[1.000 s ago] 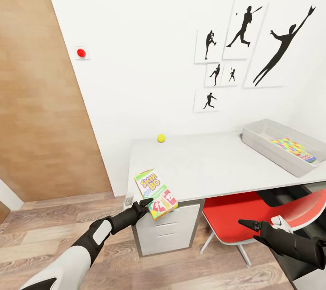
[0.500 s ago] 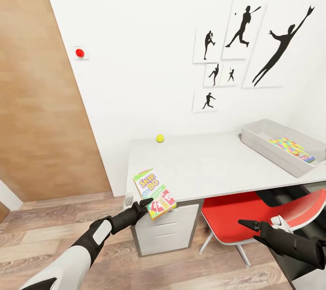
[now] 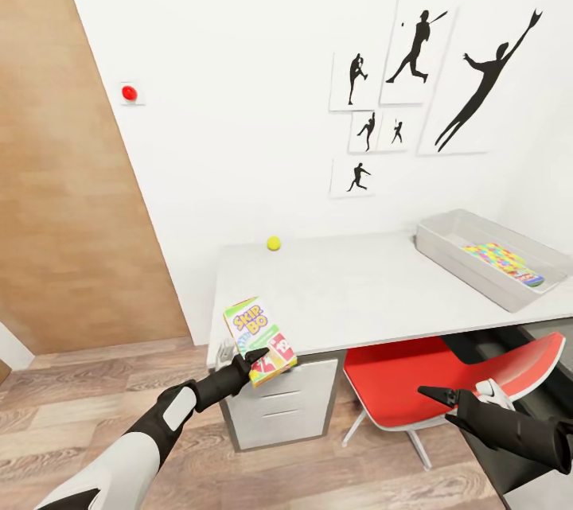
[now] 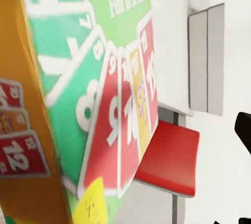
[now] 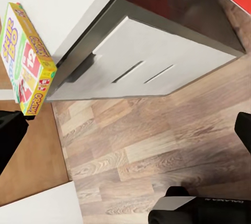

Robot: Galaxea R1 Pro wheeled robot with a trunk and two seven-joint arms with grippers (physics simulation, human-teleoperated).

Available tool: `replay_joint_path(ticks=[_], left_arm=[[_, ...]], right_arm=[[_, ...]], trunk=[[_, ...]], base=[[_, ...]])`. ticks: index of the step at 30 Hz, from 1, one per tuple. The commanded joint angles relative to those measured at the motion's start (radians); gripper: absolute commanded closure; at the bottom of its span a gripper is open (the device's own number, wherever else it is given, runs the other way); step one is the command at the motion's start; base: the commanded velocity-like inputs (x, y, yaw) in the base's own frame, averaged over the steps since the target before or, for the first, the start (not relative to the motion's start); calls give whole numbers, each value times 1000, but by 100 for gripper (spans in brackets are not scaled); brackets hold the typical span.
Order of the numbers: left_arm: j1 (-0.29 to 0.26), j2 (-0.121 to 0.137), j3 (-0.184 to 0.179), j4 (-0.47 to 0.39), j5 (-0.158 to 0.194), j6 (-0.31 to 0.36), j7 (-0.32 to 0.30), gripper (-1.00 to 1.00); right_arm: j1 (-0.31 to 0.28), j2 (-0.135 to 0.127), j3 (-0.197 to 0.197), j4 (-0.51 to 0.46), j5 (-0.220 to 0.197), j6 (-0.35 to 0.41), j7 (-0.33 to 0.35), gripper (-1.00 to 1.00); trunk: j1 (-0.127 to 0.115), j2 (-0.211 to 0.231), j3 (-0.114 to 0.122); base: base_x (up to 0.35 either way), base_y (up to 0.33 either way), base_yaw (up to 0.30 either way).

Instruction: Put all the toys in the child's room - the three board games (two on the bed and one on the table), the two jigsaw puzzles on the table, and the tennis ball on the table - inside the toy box on the table in the child's room.

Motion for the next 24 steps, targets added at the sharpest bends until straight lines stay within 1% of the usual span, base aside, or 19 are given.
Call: replay_joint_path(ticks=[1,4,5,18,24], left_arm=[[0,0,3,0,4,7,-1,-100],[1,0,3,0,4,6,-1,-100],[1,0,3,0,4,6,-1,100],[1,1,3,0,4,6,-5,100],[1,1,3,0,3,8,-9,100]], right_arm=[[-1,0,-1,0,-10,4,-10,-100],[-1,0,-1,0,-10,4,-10,-100],[-1,0,-1,0,-10,4,-10,-100],[0,1,-1,-1,-10,4,-10,-100],[-1,1,-1,-1,-10,4,-10,-100]], trunk=[[0,-1,-1],[0,-1,-1],[0,-1,-1],[0,-1,-1],[-23,41,18]], base=[[0,-1,0],[0,0,0],[0,0,0],[0,0,0],[0,0,0]])
